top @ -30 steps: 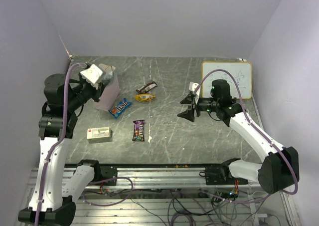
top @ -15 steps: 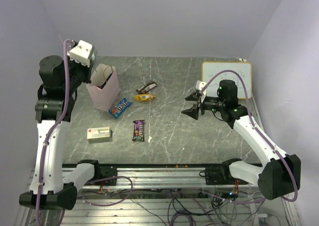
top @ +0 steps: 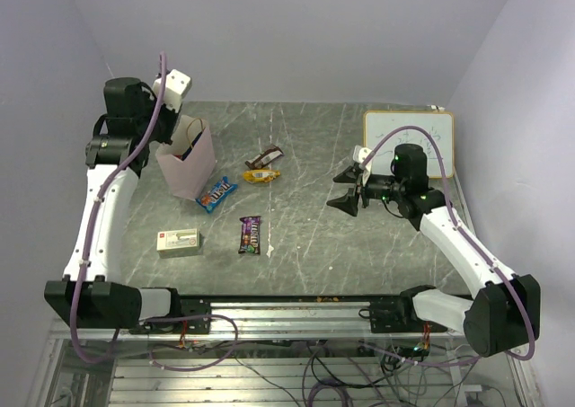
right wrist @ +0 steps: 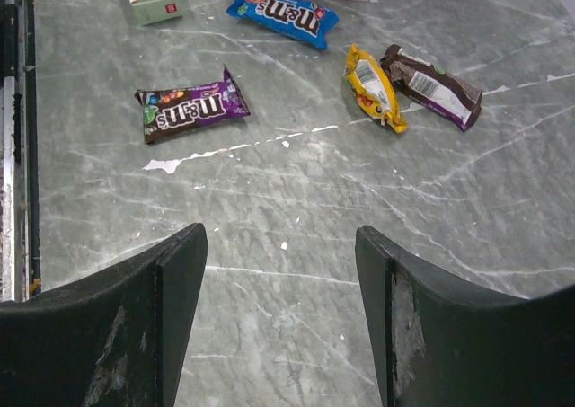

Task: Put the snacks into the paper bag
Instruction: Place the snack in the paper bag.

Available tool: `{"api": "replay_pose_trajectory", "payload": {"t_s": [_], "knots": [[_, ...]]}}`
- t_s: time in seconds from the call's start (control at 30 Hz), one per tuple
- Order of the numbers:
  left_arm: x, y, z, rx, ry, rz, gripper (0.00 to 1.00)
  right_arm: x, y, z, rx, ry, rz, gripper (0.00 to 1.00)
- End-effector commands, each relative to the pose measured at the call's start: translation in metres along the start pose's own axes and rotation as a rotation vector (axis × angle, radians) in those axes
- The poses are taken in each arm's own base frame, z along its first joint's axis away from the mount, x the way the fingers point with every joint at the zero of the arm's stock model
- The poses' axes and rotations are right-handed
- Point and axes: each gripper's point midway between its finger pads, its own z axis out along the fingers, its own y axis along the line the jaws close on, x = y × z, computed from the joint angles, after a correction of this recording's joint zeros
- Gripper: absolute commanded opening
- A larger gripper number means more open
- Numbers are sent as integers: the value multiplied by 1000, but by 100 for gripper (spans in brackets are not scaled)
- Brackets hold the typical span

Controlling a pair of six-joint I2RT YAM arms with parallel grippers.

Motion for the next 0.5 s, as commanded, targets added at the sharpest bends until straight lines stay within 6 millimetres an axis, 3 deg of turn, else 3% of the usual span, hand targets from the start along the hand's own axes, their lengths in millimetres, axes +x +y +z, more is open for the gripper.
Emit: {"api": "replay_pose_trajectory", "payload": {"t_s": [0.0,0.47], "knots": [[-2,12,6,-22,26,38,16,-1,0,-1,-8,-8,-11,67],[36,11,59,48,193,61,16,4,2,1,-20,-2,-1,67]]}}
